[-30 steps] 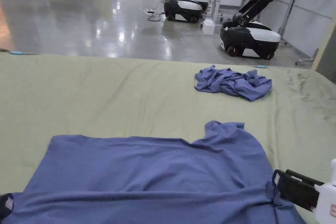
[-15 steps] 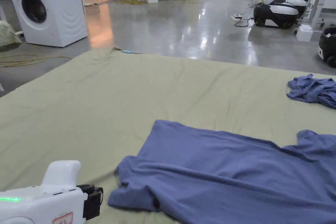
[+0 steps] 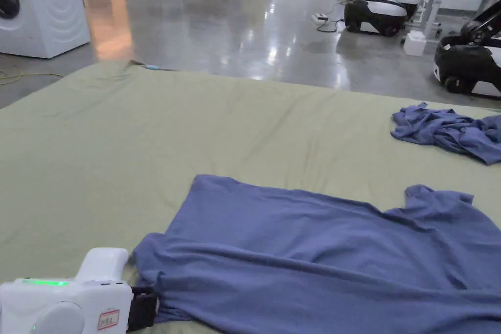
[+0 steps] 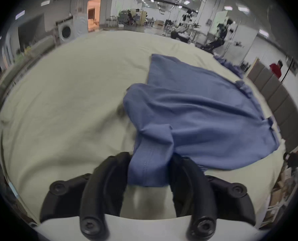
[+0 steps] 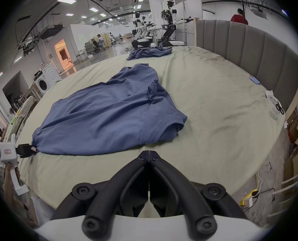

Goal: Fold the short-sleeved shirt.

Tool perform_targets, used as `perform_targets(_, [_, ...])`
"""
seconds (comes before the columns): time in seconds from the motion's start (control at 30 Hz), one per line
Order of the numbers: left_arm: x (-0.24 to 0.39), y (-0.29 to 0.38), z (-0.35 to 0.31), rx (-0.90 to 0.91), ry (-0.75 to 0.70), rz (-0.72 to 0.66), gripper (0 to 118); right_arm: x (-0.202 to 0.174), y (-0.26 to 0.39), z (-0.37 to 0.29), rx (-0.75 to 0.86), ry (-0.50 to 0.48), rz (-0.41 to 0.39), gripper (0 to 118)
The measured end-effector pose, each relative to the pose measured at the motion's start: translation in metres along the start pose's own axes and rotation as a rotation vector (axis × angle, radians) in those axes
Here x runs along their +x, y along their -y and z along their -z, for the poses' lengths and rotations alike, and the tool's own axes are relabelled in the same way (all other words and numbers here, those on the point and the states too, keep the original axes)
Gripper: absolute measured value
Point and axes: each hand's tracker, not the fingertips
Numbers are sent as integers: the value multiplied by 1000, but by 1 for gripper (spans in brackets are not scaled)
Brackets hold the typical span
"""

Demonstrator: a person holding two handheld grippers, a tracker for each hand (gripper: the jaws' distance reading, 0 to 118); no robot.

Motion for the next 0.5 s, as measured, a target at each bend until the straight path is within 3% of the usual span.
perform_targets(0.03, [1,1,-7,32,52,2,48,0,-1,2,-4,12,-4,2])
perform_targets(0.1, [1,3,-16,42,64,11,28,6,-2,11,-13,50,-26,2])
perform_targets(0.23, [0,3,-22,29,93,-16,17,6,-10,27,-29,65,-37,5])
perform_targets(0.33, [3,2,-21,17,86,-17,17,11,-13,43,-25,49,-16,60])
perform_targets(0.37, [7,0,-21,6,82,-18,17,13,-15,48,-24,43,-6,69])
perform_targets(0.5, [10,0,-20,-15,81,-15,17,9,-22,72,-26,50,9,69])
